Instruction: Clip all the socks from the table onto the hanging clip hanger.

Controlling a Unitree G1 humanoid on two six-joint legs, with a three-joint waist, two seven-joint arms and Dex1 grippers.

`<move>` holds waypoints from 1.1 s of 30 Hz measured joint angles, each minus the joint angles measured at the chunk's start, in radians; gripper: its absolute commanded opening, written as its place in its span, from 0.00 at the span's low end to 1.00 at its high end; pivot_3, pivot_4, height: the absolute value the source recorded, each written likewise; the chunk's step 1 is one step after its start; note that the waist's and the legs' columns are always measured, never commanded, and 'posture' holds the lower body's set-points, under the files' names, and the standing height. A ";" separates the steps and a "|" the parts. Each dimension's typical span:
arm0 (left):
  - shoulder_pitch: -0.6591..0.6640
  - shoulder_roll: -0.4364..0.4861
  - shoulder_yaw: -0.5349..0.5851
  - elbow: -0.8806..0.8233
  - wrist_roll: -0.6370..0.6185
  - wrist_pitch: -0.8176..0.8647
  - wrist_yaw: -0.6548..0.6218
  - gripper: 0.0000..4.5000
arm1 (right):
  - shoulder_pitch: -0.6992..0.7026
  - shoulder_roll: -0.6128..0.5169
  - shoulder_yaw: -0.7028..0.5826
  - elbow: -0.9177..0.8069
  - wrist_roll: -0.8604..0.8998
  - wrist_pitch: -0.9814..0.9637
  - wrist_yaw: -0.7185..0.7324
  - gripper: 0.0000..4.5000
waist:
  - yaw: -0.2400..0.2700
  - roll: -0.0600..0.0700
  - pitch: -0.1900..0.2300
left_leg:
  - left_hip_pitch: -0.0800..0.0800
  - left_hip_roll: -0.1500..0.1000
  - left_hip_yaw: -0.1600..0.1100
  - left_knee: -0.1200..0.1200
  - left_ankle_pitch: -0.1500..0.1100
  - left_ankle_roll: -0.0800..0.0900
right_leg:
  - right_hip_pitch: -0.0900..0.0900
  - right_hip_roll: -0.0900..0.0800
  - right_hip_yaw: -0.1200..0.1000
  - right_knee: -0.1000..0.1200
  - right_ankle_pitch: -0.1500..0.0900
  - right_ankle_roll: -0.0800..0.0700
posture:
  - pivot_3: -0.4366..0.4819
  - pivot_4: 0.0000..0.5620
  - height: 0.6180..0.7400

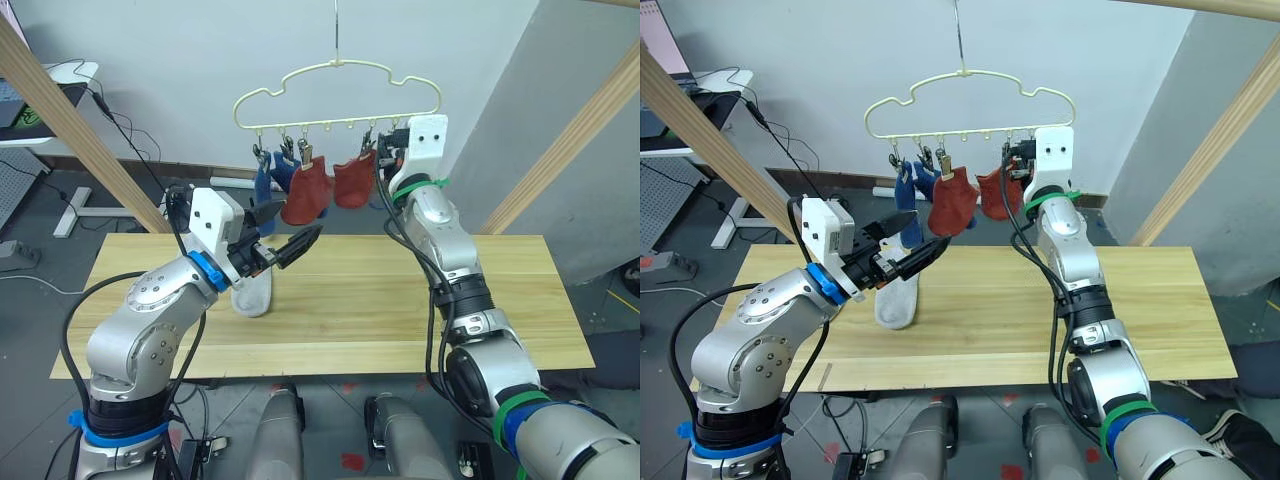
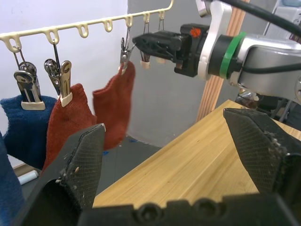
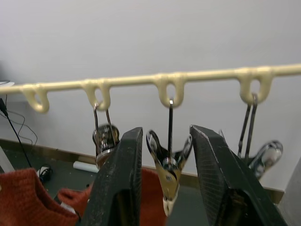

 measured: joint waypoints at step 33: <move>0.109 0.056 -0.073 0.397 0.351 -0.264 0.074 1.00 | 0.014 -0.141 -0.012 -0.138 0.087 0.233 0.256 0.00 | 0.007 0.001 0.001 | 0.001 0.000 0.001 0.000 0.000 0.000 | 0.000 0.000 0.000 0.001 0.000 0.000 | 0.56 0.49 1.00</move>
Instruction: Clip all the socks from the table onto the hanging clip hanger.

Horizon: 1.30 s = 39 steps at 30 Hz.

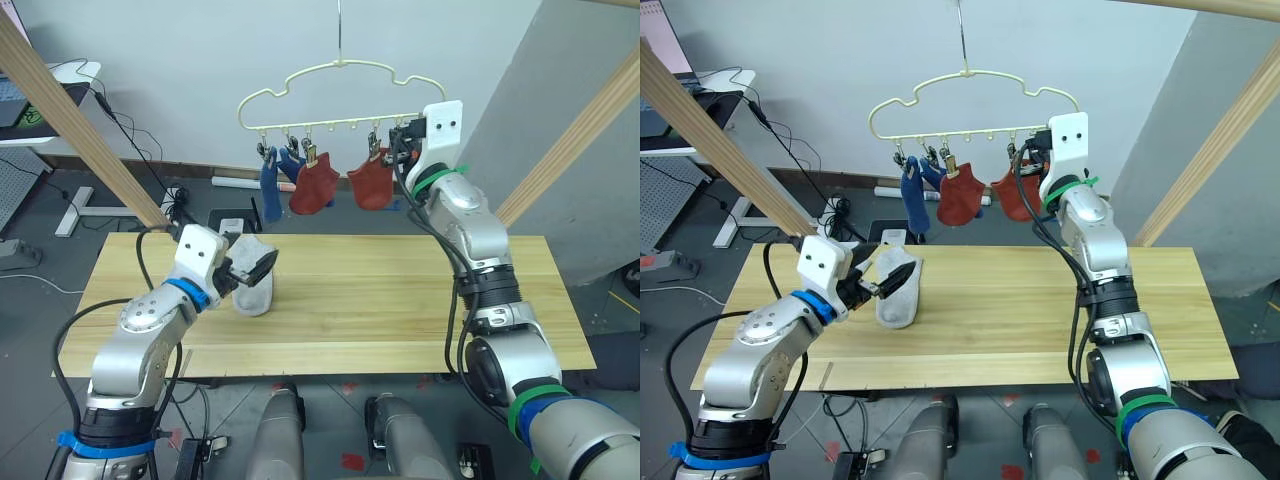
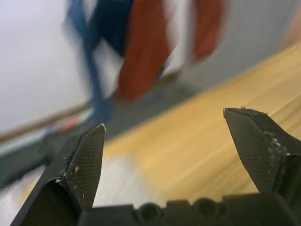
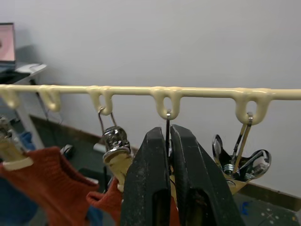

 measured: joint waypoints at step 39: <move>-0.236 -0.124 -0.134 0.615 0.264 -0.282 -0.122 0.01 | 0.078 -0.006 -0.003 -0.248 0.045 0.257 0.018 0.00 | -0.009 0.000 0.000 | 0.001 0.000 0.001 0.002 0.001 0.000 | 0.000 -0.001 0.000 0.007 0.000 0.000 | 0.50 0.44 1.00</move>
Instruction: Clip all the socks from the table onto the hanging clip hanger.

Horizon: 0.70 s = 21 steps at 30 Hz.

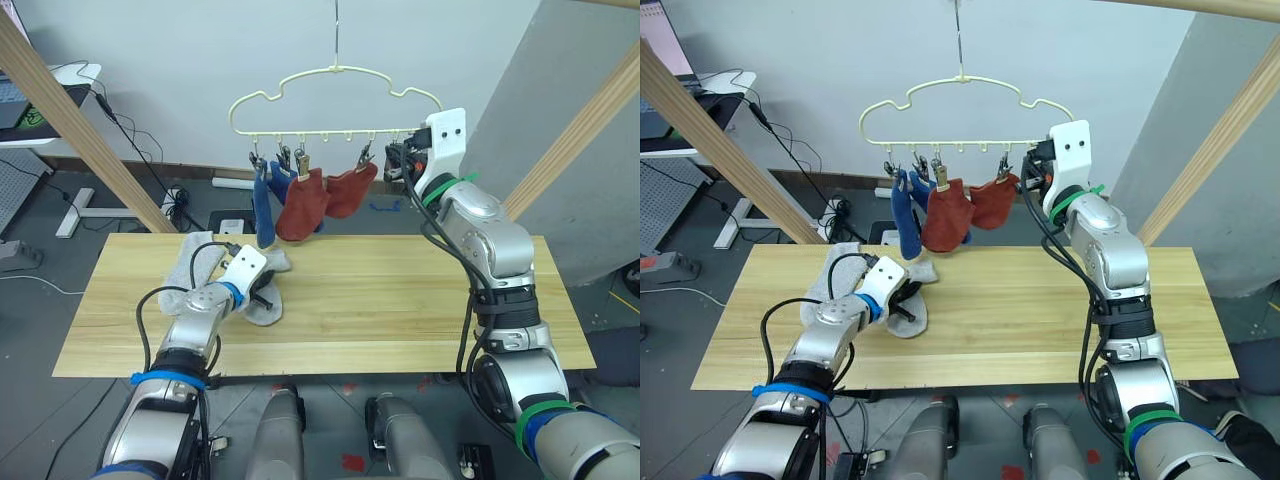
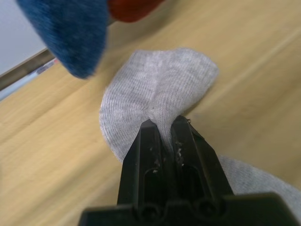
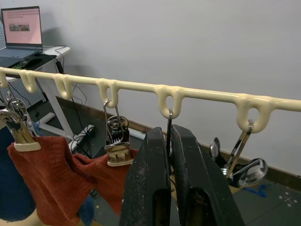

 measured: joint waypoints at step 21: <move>0.063 -0.202 -0.072 -0.574 -0.109 -0.121 -0.015 0.01 | -0.199 0.116 -0.449 0.021 0.418 0.648 -0.249 0.00 | 0.000 0.000 0.000 | -0.001 -0.001 -0.001 0.001 0.000 0.001 | 0.000 -0.001 0.000 -0.001 0.000 0.000 | 0.49 0.45 1.00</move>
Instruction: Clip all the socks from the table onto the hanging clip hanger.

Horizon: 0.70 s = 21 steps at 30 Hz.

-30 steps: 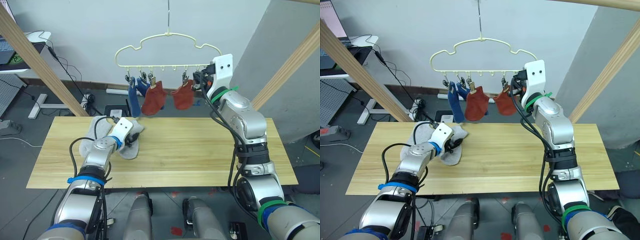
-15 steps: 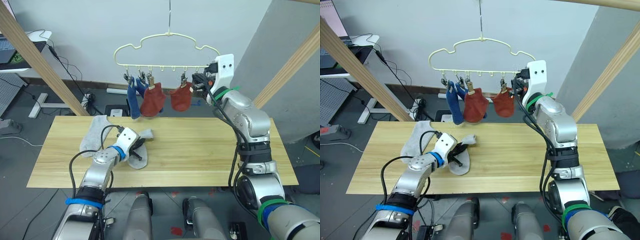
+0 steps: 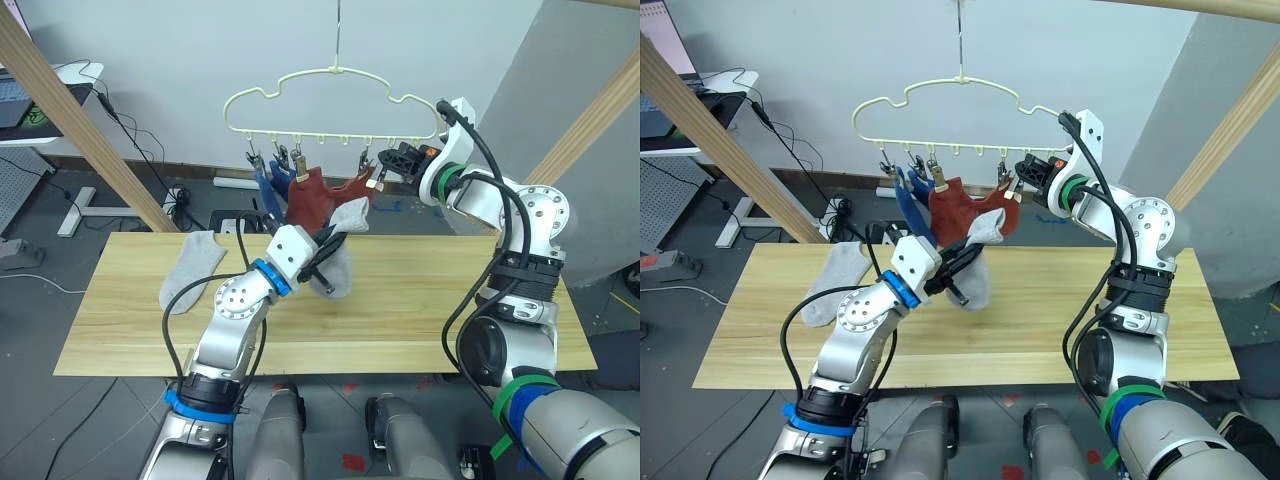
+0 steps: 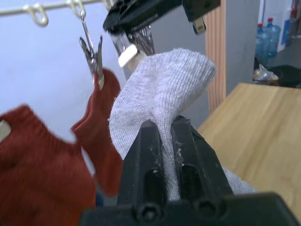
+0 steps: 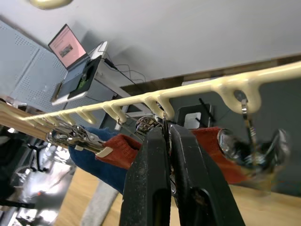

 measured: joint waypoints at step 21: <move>-0.034 -0.022 -0.007 0.067 0.019 -0.023 0.043 0.01 | -0.024 0.032 -0.071 -0.008 0.103 0.080 -0.134 0.00 | -0.002 0.000 0.000 | 0.000 0.001 0.000 0.000 0.000 0.000 | 0.000 0.001 0.000 -0.001 0.000 0.000 | 0.47 0.46 1.00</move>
